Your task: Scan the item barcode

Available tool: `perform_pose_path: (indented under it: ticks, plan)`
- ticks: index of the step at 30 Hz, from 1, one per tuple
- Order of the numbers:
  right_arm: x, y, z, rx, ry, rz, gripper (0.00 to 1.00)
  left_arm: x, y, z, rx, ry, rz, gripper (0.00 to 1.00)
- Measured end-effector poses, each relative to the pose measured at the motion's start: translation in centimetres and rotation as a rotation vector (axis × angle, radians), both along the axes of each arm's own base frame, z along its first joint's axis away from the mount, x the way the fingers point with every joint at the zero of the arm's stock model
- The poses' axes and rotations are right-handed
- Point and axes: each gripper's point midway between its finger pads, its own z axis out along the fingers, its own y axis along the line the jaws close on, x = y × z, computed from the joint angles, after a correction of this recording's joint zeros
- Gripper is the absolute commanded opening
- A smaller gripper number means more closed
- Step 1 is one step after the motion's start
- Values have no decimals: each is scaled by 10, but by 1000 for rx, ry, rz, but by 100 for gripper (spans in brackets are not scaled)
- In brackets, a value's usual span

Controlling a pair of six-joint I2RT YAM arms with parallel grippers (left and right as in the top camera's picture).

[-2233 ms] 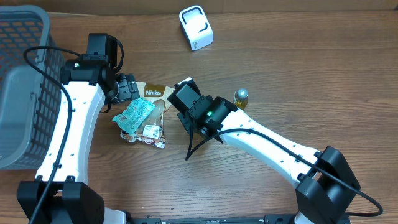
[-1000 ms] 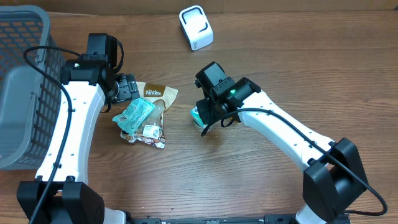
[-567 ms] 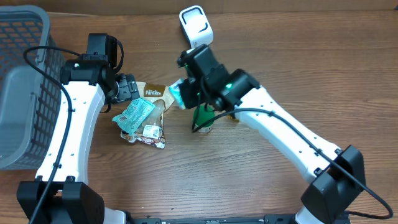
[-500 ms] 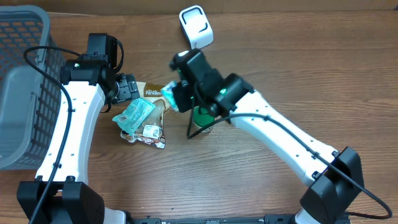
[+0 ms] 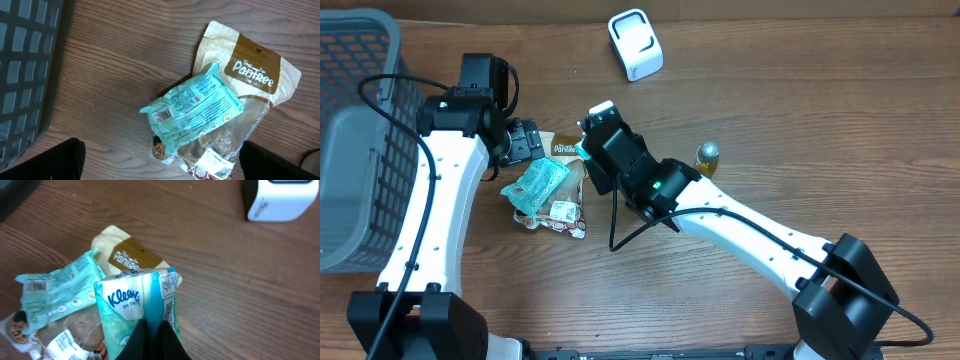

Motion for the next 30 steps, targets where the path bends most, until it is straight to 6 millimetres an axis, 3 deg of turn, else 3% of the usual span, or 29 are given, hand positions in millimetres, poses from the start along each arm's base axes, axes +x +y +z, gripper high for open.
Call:
perform_pose_path:
  ticks: [13, 20, 26, 30]
  plan:
    - [-7, 6, -65, -38, 96, -56, 8, 0, 0, 0, 0, 0, 0, 99]
    - [-9, 11, -75, -51, 100, -42, 13, 0, 0, 0, 0, 0, 0, 100]
    - [-6, 14, -72, -37, 87, -40, 38, 0, 0, 0, 0, 0, 0, 100]
    - [1, 22, -63, 3, 44, -31, 69, 0, 0, 0, 0, 0, 0, 100]
